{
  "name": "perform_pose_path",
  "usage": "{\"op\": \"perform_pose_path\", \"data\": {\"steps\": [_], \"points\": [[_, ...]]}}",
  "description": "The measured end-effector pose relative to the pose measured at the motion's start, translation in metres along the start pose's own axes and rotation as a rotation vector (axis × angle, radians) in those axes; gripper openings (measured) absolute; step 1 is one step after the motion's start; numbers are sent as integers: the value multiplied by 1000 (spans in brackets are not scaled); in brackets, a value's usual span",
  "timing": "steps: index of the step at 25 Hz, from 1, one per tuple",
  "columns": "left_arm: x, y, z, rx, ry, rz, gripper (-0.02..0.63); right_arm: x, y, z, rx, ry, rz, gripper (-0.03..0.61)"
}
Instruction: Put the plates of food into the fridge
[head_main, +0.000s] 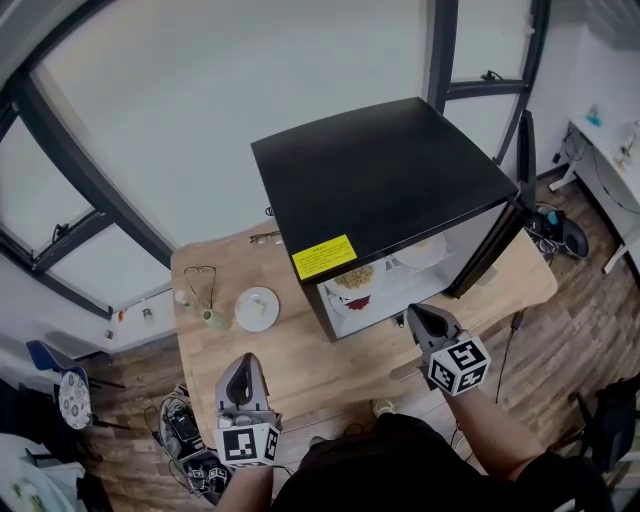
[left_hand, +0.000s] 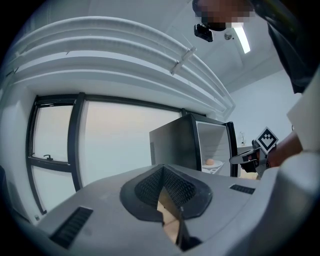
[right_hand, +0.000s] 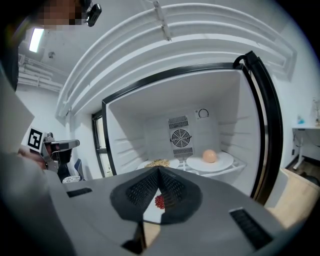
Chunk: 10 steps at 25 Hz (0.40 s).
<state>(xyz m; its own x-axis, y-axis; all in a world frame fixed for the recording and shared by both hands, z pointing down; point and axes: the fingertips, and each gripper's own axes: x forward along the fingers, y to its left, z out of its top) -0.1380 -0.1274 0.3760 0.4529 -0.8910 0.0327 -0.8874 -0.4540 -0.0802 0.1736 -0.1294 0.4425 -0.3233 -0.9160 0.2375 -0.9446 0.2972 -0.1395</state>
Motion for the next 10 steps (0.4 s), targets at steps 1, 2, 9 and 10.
{"op": "perform_pose_path", "data": {"steps": [1,2,9,10], "points": [[-2,1,0,5,2,4,4,0,1,0,0,-1,3,21],[-3,1,0,11,4,7,3,1,1,1,0,-3,6,21],[-5,3,8,30,-8,17,3,1,5,13,-17,-21,21,21],[-4,3,9,30,-10,18,4,1,6,15,-22,-25,23,21]]}}
